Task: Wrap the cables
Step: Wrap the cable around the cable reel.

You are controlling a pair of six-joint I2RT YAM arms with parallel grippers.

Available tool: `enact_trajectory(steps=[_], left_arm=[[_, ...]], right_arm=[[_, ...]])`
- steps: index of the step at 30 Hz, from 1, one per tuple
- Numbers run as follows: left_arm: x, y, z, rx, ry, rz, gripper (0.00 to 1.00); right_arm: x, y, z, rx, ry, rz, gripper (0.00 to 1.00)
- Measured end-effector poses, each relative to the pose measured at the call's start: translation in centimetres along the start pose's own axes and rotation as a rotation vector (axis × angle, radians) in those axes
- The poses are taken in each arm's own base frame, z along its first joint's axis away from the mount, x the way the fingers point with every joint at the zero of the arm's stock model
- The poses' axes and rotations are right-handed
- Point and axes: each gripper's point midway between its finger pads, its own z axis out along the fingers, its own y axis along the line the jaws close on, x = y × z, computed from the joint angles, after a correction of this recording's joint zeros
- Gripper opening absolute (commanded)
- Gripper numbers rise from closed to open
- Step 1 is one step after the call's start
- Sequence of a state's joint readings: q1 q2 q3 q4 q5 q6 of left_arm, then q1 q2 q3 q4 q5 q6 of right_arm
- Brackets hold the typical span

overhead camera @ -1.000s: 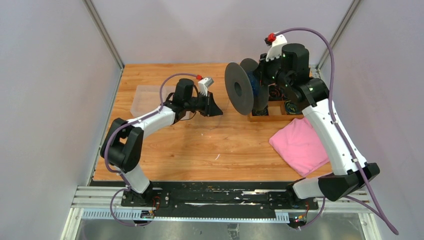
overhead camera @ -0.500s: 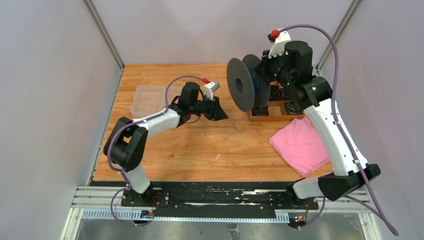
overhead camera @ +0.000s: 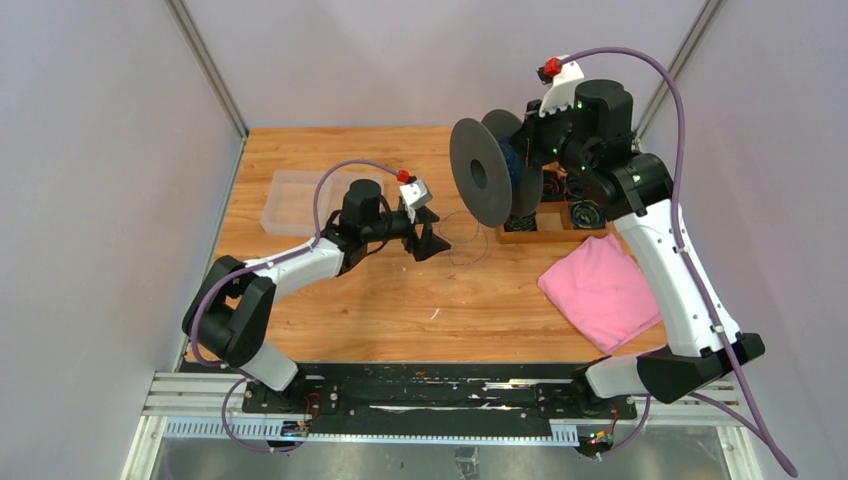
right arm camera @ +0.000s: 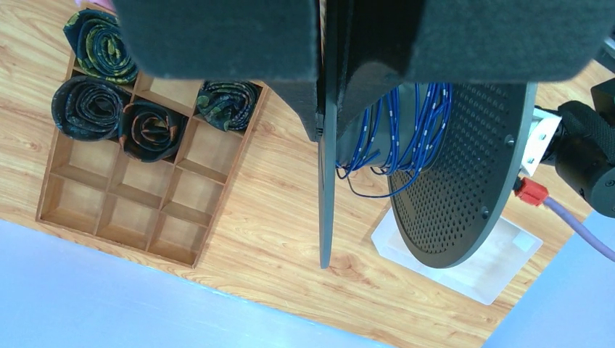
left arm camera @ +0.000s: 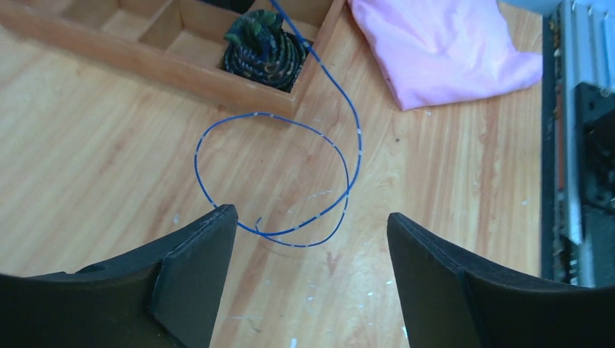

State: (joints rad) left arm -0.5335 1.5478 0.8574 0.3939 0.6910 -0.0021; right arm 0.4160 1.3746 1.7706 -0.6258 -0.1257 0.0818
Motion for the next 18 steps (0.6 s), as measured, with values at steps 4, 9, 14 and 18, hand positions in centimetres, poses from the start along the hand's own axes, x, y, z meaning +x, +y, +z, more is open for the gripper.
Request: enact_trajectory(steps=[4,9,14,18], left_arm=[[-0.6,0.0,0.0,0.041,-0.025,0.199,0.86],[-1.1,-0.6,0.1,0.118,-0.058,0.417,0.85],[-0.8,-0.6,0.9,0.177,-0.069,0.516,0.76],[-0.1,-0.4,1.6,0.215,-0.058,0.57,0.73]], right_arm=[[0.1,0.3,-0.4,-0.017,0.004,0.0,0.01],[0.2,0.6,-0.7,-0.031,0.009,0.001,0.01],[0.4,0.6,-0.8,-0.032,0.016,0.003,0.01],[0.4,0.6,-0.8,-0.031,0.017,0.003,0.01]])
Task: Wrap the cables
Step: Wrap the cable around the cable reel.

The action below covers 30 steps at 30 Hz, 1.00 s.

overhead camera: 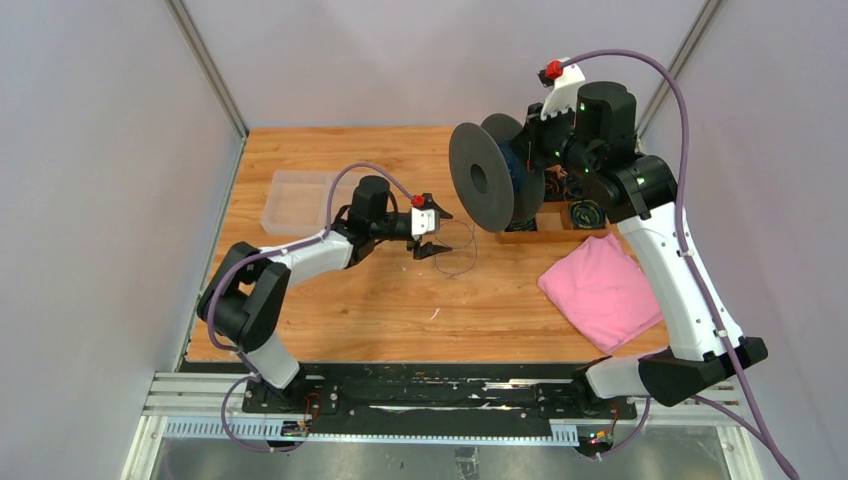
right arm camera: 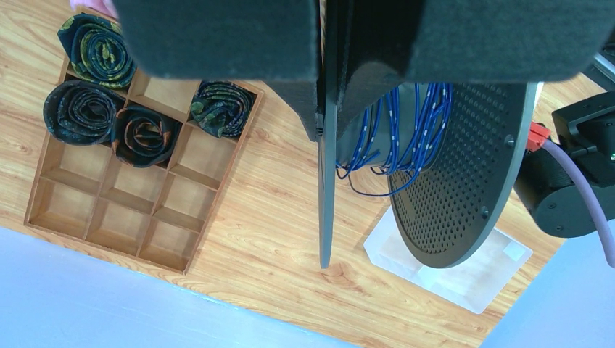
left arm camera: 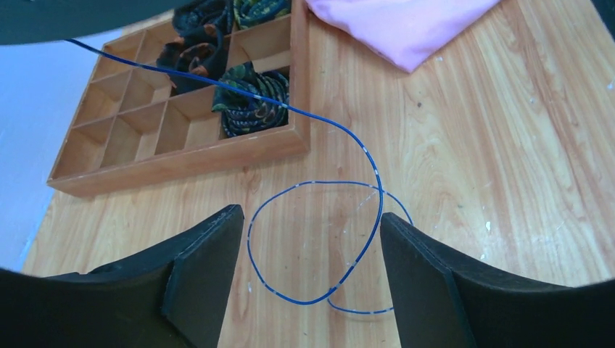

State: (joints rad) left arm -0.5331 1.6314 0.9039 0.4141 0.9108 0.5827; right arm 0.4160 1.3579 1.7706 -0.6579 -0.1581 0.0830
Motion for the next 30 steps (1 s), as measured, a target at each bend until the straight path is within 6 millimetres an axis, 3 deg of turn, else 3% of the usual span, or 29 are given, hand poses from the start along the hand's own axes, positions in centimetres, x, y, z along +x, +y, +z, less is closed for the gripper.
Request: enact_trajectory(steps=[4,12,16,21,24,30], left_arm=[[1.3,-0.4,0.5,0.034,0.047,0.052,0.61],[3.5,-1.9,1.7,0.082,0.168,0.109,0.17],[4.3,-2.3,1.7,0.078,0.215,0.116,0.01],[4.5,-4.3,2.3,0.103,0.265,0.113,0.0],[3.3,-6.4,2.8,0.148,0.274,0.11,0.0],[-2.8,-11.4,4.0,0.29,0.245,0.137,0.0]], right_arm=[[0.0,0.0,0.0,0.0,0.0,0.0,0.01],[0.0,0.0,0.0,0.0,0.001,0.0,0.01],[0.0,0.0,0.0,0.001,0.0,0.0,0.01],[-0.1,-0.2,0.1,0.014,-0.002,0.005,0.01],[-0.1,-0.7,0.4,0.04,-0.004,0.005,0.01],[0.5,-2.3,2.2,0.113,0.004,0.004,0.01]])
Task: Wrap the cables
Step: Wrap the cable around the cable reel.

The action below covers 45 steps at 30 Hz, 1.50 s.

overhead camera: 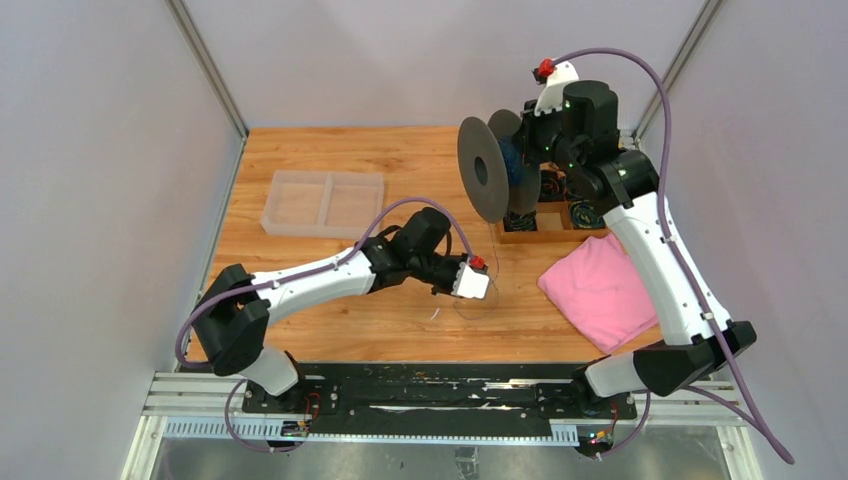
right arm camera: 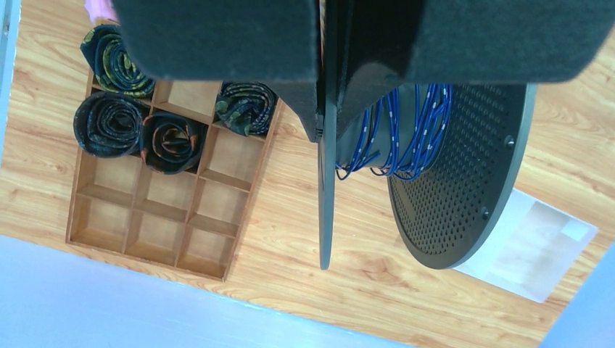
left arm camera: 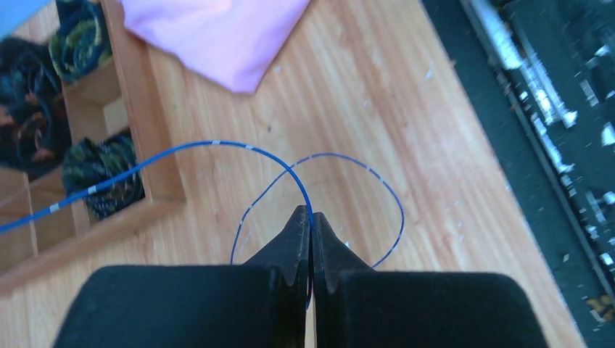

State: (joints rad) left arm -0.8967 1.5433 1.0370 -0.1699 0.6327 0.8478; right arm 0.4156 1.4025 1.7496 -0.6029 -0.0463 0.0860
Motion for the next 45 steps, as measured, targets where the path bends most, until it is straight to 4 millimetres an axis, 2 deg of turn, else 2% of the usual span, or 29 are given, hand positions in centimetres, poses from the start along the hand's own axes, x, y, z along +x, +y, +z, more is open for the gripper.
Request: enact_trajectory(steps=[3,8,16,21,26,29,32,36,41,45], left_arm=[[-2.5,-0.9,0.1,0.037,-0.016,0.008,0.0],[-4.7,-1.6,-0.4,0.094,-0.015,-0.055,0.0],[-12.2,1.9,-3.4,0.065,-0.103,-0.136,0.0],[-15.0,3.8,-5.3,0.012,-0.121,-0.203,0.0],[-15.1,5.6,-6.6,-0.054,-0.104,-0.302,0.0],[-14.7,7.5,-8.0,-0.106,-0.105,-0.381,0.0],[-13.9,9.4,-9.4,-0.158,-0.111,-0.463,0.01],[-12.1,11.9,-11.2,-0.228,-0.098,-0.535,0.02],[-11.0,13.4,-12.3,-0.276,-0.069,-0.556,0.01],[-9.2,14.6,-13.0,-0.327,-0.034,-0.572,0.0]], right_arm=[[0.9,-0.7,1.0,0.034,0.018,-0.004,0.01],[2.6,-2.1,2.5,0.104,0.041,-0.038,0.01],[6.5,-3.8,4.4,0.182,0.099,-0.101,0.01],[9.1,-3.5,4.9,0.181,0.141,-0.126,0.01],[10.1,-2.8,4.8,0.165,0.138,-0.166,0.01],[10.8,-2.8,4.6,0.161,0.133,-0.191,0.01],[11.3,-2.9,4.4,0.156,0.127,-0.218,0.01],[11.6,-2.0,4.2,0.12,0.112,-0.26,0.01],[12.1,-0.9,3.8,0.061,0.102,-0.302,0.01],[12.5,-0.3,3.3,0.015,0.096,-0.328,0.01]])
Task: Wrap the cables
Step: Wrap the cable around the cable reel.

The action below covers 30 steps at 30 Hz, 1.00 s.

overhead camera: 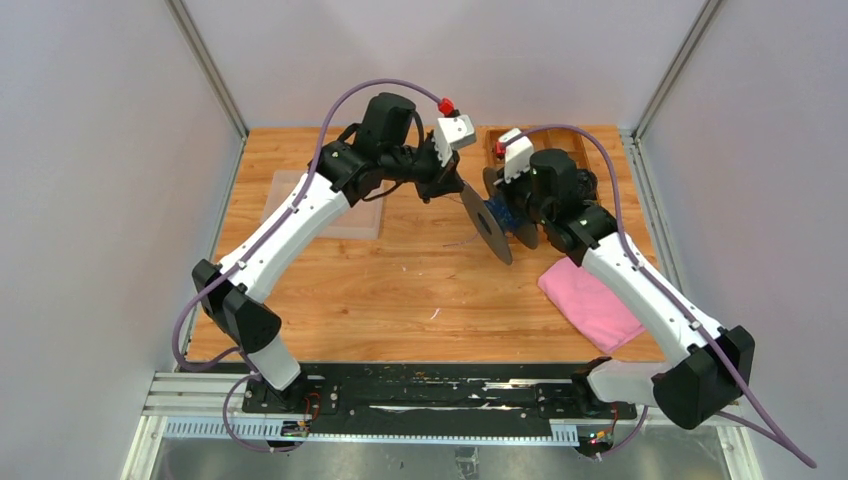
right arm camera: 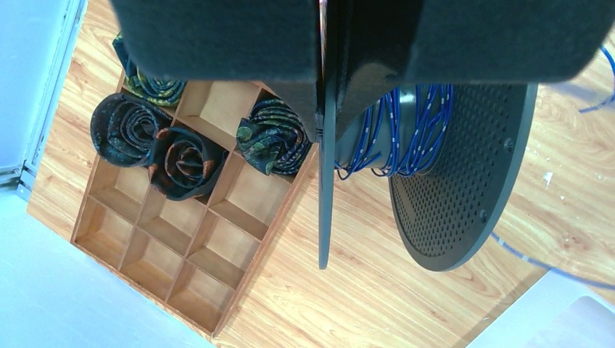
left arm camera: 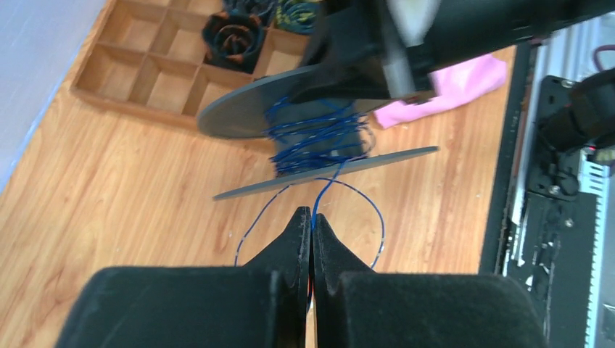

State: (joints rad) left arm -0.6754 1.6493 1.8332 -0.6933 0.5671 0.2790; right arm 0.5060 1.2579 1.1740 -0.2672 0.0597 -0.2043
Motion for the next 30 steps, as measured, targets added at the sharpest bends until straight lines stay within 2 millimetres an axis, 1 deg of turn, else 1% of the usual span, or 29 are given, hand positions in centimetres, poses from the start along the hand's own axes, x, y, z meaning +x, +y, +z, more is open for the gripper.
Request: enact_trajectory(steps=[3,7,10,13,16,19,23,27,29,30], left_arm=[[1.0,2.0,-0.2,-0.054,0.023,-0.021,0.0],[2.1,4.2,-0.5,-0.114,0.045,-0.048,0.0],[3.4,5.7,-0.6,-0.151,0.068,-0.07,0.0],[5.4,7.1,-0.5,-0.182,0.101,-0.102,0.01],[7.8,8.0,-0.1,-0.199,0.135,-0.132,0.02],[9.6,8.4,0.4,-0.214,0.155,-0.16,0.04],[10.4,8.7,1.0,-0.22,0.143,-0.182,0.08],[10.6,9.6,1.0,-0.246,0.12,-0.199,0.15],[11.3,10.4,0.8,-0.267,0.114,-0.226,0.18],[12.0,10.8,0.7,-0.28,0.114,-0.247,0.2]], right_arm=[[-0.1,0.4,-0.4,-0.025,-0.013,-0.018,0.01],[-0.9,1.0,-1.2,-0.068,-0.049,-0.029,0.01],[-1.3,1.3,-1.7,-0.093,-0.069,-0.029,0.01],[-1.7,1.8,-1.9,-0.124,-0.077,-0.023,0.0],[-2.5,2.2,-2.4,-0.158,-0.082,0.005,0.0],[-4.0,2.4,-3.1,-0.192,-0.103,0.04,0.01],[-5.5,2.5,-3.5,-0.229,-0.118,0.101,0.0],[-5.6,2.1,-3.5,-0.231,-0.103,0.148,0.01],[-5.4,1.7,-3.7,-0.223,-0.09,0.17,0.0],[-5.4,1.5,-3.8,-0.219,-0.083,0.182,0.01]])
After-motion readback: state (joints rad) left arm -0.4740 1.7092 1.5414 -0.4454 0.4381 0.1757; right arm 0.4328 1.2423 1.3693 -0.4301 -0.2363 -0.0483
